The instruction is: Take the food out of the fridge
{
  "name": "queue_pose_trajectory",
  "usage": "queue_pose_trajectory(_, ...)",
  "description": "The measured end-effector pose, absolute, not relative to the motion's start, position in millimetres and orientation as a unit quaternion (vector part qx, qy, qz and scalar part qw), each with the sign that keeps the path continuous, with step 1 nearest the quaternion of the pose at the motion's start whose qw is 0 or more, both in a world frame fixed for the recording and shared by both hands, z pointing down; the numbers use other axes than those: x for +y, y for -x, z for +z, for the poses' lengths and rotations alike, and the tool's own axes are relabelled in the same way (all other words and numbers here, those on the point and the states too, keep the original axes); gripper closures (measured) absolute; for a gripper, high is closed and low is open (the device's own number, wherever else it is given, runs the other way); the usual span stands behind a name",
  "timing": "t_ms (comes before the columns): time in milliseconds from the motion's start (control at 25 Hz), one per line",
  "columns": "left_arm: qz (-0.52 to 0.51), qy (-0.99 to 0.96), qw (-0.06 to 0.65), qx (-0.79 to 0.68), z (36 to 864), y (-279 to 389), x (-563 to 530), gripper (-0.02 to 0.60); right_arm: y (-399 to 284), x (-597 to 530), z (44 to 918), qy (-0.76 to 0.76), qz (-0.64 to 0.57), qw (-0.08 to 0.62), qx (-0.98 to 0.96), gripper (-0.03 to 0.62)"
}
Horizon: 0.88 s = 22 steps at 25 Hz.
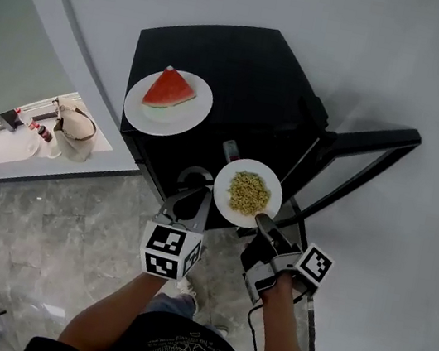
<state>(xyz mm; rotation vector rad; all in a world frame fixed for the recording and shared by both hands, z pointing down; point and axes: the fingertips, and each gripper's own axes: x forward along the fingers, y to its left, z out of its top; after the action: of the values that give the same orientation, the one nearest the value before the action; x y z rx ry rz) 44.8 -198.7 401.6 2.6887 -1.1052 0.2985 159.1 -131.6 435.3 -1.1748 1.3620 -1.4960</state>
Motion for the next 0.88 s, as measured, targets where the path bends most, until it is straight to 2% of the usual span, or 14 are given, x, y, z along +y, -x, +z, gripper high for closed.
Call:
queue_pose_trajectory(400, 0.055, -0.917, 0.086, -0.386, 350, -45, -181, 0.58, -174, -101, 321, 0.442, -0.548, 0.388, 0.594, 0.585)
queue_pose_trajectory(680, 0.036, -0.917, 0.081, -0.388, 331, -43, -177, 0.58, -175, -148, 268, 0.436, -0.534, 0.4, 0.604, 0.585)
queue_pose_trajectory(880, 0.035, -0.918, 0.077, -0.388, 330, -35, -173, 0.58, -172, -187, 265, 0.458, -0.54, 0.398, 0.584, 0.583)
